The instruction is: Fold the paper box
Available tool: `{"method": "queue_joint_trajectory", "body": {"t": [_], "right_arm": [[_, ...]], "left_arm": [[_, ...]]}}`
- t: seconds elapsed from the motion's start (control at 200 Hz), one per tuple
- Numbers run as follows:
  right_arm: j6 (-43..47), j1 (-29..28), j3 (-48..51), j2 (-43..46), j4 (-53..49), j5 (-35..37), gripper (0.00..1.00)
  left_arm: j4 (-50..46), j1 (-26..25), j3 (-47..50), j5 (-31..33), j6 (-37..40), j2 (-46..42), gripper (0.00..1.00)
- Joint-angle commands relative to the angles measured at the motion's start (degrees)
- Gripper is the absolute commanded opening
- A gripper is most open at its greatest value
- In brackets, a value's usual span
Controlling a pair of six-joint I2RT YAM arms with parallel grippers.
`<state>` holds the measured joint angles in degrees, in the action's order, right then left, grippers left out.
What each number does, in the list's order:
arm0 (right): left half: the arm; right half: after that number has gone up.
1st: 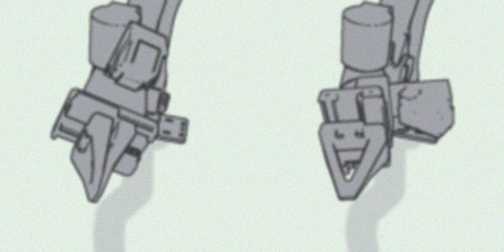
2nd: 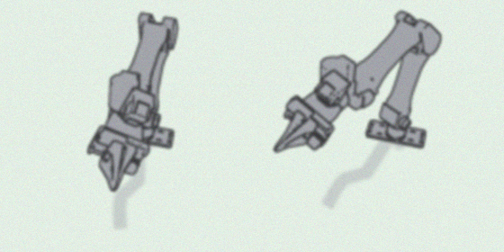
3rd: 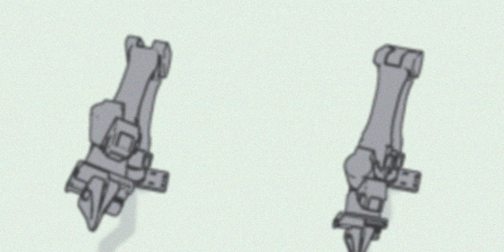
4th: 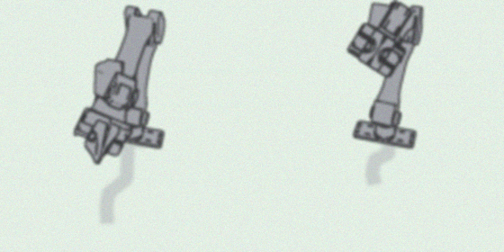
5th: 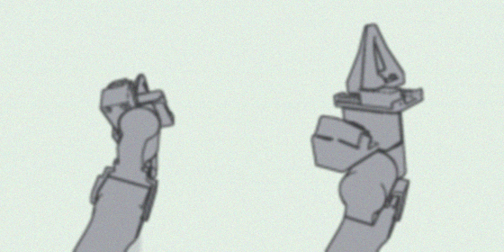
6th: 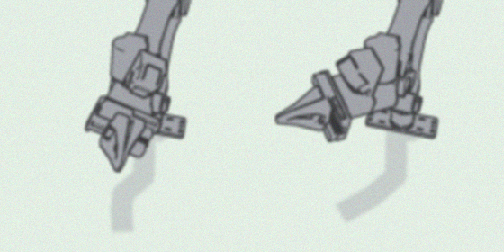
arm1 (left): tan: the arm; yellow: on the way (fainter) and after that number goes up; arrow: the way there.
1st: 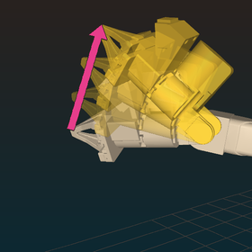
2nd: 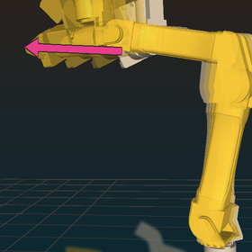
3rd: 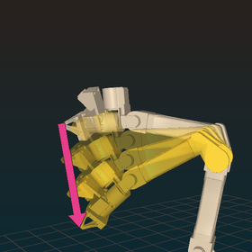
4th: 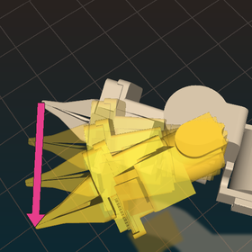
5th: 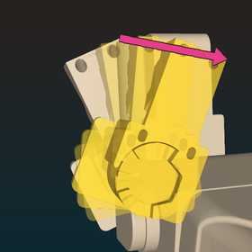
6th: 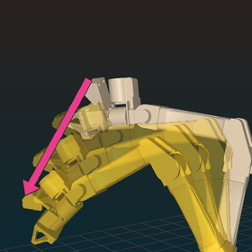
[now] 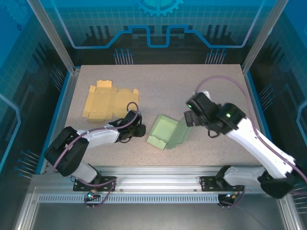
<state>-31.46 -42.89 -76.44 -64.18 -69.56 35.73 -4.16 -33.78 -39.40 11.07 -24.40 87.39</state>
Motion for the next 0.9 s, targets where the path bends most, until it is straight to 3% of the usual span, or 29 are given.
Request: {"method": "queue_joint_trajectory", "body": {"t": [0.0,0.135,0.17,0.28,0.475,0.895], "right_arm": [[-6.02,3.94,10.48,4.49,2.74,-4.05,0.96],[-8.41,9.94,21.99,8.37,10.32,-11.44,0.68],[-8.38,11.11,24.99,8.95,13.71,-14.36,0.64],[-7.52,14.36,33.80,6.99,27.03,-27.50,0.64],[-5.49,17.71,36.37,-1.74,40.73,-36.34,0.64],[3.04,28.05,17.54,-24.69,45.60,-47.39,0.64]], "left_arm": [[2.04,0.38,-0.65,-2.89,0.86,1.06,0.52],[4.05,0.31,0.01,-5.30,0.06,1.64,0.49],[4.51,0.26,0.19,-5.70,-0.11,1.72,0.49],[6.07,0.11,0.62,-7.41,-0.51,2.61,0.47],[8.89,-1.66,2.74,-9.82,-2.67,3.71,0.45],[19.92,-12.96,5.30,-9.76,-11.51,1.97,0.44]]}}
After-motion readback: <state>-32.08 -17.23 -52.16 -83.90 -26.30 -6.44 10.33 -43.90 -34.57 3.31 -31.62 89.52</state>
